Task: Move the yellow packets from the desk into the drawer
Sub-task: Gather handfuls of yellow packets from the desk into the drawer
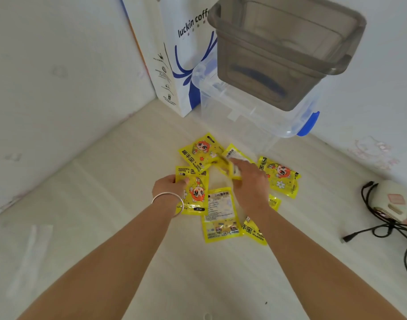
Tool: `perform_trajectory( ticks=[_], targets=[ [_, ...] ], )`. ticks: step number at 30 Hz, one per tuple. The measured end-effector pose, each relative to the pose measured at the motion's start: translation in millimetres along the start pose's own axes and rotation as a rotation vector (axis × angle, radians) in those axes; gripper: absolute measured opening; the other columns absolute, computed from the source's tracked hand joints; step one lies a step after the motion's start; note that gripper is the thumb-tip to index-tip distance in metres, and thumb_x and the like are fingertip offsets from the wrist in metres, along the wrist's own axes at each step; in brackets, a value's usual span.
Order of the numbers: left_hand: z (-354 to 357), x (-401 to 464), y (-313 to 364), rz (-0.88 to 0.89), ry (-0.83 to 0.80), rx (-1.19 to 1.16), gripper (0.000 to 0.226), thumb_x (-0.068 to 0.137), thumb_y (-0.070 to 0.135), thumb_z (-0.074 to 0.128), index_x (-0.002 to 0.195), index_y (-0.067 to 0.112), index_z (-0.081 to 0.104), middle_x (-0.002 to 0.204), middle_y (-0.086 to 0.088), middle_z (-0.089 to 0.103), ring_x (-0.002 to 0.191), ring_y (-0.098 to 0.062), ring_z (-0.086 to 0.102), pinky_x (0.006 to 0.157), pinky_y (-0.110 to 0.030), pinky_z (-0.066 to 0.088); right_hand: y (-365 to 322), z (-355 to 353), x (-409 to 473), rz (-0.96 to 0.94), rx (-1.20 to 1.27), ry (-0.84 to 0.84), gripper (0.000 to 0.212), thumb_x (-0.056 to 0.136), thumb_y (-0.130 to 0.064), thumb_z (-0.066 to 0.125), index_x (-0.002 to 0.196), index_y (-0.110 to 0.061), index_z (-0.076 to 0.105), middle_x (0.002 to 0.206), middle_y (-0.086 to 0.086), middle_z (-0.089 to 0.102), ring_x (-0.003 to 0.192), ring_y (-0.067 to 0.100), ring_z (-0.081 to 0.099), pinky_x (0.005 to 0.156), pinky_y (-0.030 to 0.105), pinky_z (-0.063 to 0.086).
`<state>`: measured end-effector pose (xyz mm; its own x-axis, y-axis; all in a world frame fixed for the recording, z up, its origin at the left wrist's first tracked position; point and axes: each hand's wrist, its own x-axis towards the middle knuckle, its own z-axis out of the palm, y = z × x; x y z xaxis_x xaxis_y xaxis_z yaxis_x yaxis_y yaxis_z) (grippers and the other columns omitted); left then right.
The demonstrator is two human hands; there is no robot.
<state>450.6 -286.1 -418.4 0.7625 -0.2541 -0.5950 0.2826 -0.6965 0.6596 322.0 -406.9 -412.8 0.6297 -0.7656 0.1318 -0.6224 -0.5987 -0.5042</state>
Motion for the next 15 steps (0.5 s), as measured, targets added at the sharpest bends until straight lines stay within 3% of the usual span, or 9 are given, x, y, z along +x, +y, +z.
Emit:
perform_trajectory(
  ticks=[2,4,5,7,10,15],
  targets=[
    [-2,-6,-9,-0.063,-0.024,-0.067,0.022,0.084,0.027,0.066,0.1,0.015,0.073,0.085,-0.009,0.067,0.085,-0.03,0.067,0.086,-0.036,0.054,-4,-14,-2,0.291,0.229,-0.052,0.04,0.089,-0.026,0.061,0.127,-0.014,0.056,0.111,0.011,0.068,0.096,0.032,0.063,0.077,0.036,0.048],
    [-1,-12,-15,-0.111,-0.033,-0.068,0.024,0.085,0.028,0.064,0.101,0.012,0.073,0.087,-0.012,0.068,0.091,-0.032,0.068,0.091,-0.041,0.053,1,-24,-7,0.563,0.54,-0.145,0.026,0.089,-0.033,0.061,0.11,-0.018,0.062,0.102,0.008,0.068,0.084,0.026,0.062,0.069,0.031,0.047],
    [1,-16,-17,-0.118,-0.037,-0.011,0.025,0.087,0.029,0.061,0.1,0.011,0.073,0.089,-0.013,0.069,0.09,-0.032,0.068,0.09,-0.038,0.053,5,-24,-12,0.687,0.665,-0.2,0.019,0.088,-0.035,0.062,0.101,-0.021,0.064,0.099,0.006,0.066,0.085,0.023,0.061,0.072,0.031,0.047],
    [8,-25,-18,-0.091,-0.029,0.106,0.031,0.091,0.031,0.054,0.098,0.007,0.072,0.097,-0.015,0.071,0.086,-0.03,0.064,0.085,-0.033,0.049,8,-22,-27,0.877,0.823,-0.31,0.032,0.083,-0.041,0.067,0.108,-0.021,0.065,0.109,0.003,0.064,0.105,0.025,0.059,0.094,0.041,0.045],
    [21,-38,-16,-0.036,-0.005,0.148,0.033,0.093,0.03,0.049,0.097,0.004,0.069,0.102,-0.019,0.07,0.096,-0.034,0.063,0.084,-0.037,0.047,12,-9,-44,0.951,0.954,-0.363,0.055,0.072,-0.045,0.074,0.118,-0.019,0.063,0.121,0.006,0.065,0.118,0.029,0.057,0.105,0.053,0.04],
    [36,-62,-16,0.048,0.026,0.209,0.026,0.095,0.021,0.046,0.102,0.009,0.068,0.108,-0.015,0.067,0.104,-0.034,0.06,0.077,-0.032,0.041,4,-2,-57,0.889,0.888,-0.358,0.052,0.067,-0.045,0.072,0.113,-0.02,0.065,0.111,0.005,0.069,0.106,0.028,0.062,0.099,0.048,0.047]
  ],
)
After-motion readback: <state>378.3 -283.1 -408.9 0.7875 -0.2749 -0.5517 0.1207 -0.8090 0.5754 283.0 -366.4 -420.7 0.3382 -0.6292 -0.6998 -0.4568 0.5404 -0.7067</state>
